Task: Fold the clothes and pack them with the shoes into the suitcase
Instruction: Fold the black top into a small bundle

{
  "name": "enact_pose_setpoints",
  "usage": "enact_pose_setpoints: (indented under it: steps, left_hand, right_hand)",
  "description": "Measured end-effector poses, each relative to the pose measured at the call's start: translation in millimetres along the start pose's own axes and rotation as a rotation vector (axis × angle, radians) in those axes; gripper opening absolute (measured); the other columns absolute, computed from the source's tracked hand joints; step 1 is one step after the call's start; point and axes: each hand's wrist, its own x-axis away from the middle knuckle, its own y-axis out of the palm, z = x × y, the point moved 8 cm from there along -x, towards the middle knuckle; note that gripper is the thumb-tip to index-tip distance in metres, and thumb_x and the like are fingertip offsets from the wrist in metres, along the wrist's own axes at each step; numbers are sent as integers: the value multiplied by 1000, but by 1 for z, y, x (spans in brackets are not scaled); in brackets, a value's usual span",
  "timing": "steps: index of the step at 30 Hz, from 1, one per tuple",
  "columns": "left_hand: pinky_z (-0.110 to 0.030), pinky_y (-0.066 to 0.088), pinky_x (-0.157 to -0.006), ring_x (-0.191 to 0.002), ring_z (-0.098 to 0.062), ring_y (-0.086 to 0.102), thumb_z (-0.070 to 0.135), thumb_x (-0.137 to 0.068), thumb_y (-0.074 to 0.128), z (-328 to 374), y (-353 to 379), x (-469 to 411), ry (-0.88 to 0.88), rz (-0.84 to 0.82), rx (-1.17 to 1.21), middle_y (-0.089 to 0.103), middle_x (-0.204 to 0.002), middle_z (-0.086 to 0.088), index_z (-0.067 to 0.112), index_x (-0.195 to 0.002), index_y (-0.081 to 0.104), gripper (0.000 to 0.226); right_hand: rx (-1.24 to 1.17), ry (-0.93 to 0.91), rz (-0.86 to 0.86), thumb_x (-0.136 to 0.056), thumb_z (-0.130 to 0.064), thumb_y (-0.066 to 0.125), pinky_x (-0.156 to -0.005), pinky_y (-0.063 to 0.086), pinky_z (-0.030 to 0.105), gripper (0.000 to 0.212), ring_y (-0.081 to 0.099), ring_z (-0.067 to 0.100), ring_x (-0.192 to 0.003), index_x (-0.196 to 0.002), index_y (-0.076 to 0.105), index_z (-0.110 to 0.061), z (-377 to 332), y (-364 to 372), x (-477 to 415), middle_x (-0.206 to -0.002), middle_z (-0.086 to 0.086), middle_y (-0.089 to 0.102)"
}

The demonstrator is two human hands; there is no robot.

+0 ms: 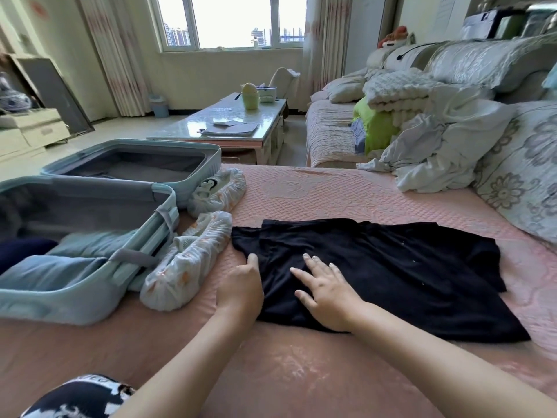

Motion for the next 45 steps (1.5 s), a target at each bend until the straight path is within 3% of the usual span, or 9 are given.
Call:
enact_pose_setpoints:
  steps: [8, 17, 20, 26, 31, 34, 37, 40, 45]
  left_hand:
    - [-32, 47, -80, -103, -28, 64, 50, -93, 55, -17, 8, 13, -81, -147, 248, 69, -107, -9, 14, -105, 64, 39]
    - [-37, 45, -81, -105, -25, 54, 31, -98, 54, -6, -38, 26, 104, 233, 256, 62, -103, -3, 16, -93, 57, 16]
    - [-38, 41, -75, -95, -30, 58, 26, -100, 52, -4, -39, 26, 190, 151, 400, 63, -95, -9, 13, -90, 49, 17]
    - [-30, 45, -83, -109, -28, 60, 29, -90, 60, -16, -1, 25, 165, -420, -30, 62, -118, -9, 11, -116, 51, 33]
    - [-38, 35, -101, -121, -26, 41, 30, -83, 53, 47, -31, 3, 327, -63, 22, 45, -123, -2, 24, -118, 44, 36]
    - [-38, 24, -117, -144, -23, 24, 35, -98, 44, 86, -1, -4, 518, -154, 166, 31, -155, 2, 29, -148, 34, 52]
    - [-41, 1, -123, -153, -16, -5, 58, -101, 24, 61, 51, -18, 283, -382, 68, -4, -166, 4, 33, -158, 2, 66]
    - [-48, 1, -121, -153, -27, 0, 66, -97, 12, 48, 55, -37, 51, -404, -89, -1, -166, -5, 27, -158, 6, 73]
    - [-49, 14, -118, -146, -36, 20, 61, -99, 19, 119, 28, -70, 12, -304, -149, 23, -159, -20, 6, -150, 34, 77]
  right_hand:
    - [29, 19, -40, -106, -47, 30, -125, -4, 41, 58, -4, 17, -155, -160, 14, -35, -14, 6, 13, -169, 3, -2]
    - [9, 13, 13, -107, -44, 32, -125, -2, 42, 56, -2, 16, -155, -160, 16, -34, -22, -3, 18, -169, 2, 1]
    - [-19, 8, 101, -104, -47, 39, -124, -2, 49, 60, 0, 15, -155, -159, 18, -35, -25, -13, 19, -169, -2, 4]
    - [-98, -81, -108, -98, -55, 46, -125, -3, 48, 69, -3, 11, -155, -158, 14, -42, -28, 4, 27, -169, -5, 1]
    - [-134, 47, 130, -102, -43, 47, -124, 12, 39, 56, 14, 15, -153, -156, 33, -33, 33, -41, 30, -167, -1, 18]
    - [7, 193, 104, -103, -47, 42, -124, 5, 49, 59, 5, 17, -155, -158, 25, -35, 89, -51, 43, -169, 0, 9]
    - [118, 360, -69, -98, -65, 35, -121, -3, 56, 73, -12, 18, -154, -160, 4, -39, 155, -42, 68, -168, 1, -11]
    - [109, 431, -187, -85, -85, 28, -123, -1, 48, 92, -12, 13, -154, -159, -3, -40, 205, -40, 89, -168, -5, -13]
    - [94, 324, -40, -94, -60, 49, -116, 29, 39, 60, 36, 15, -143, -148, 42, -36, 221, -81, 68, -156, -5, 39]
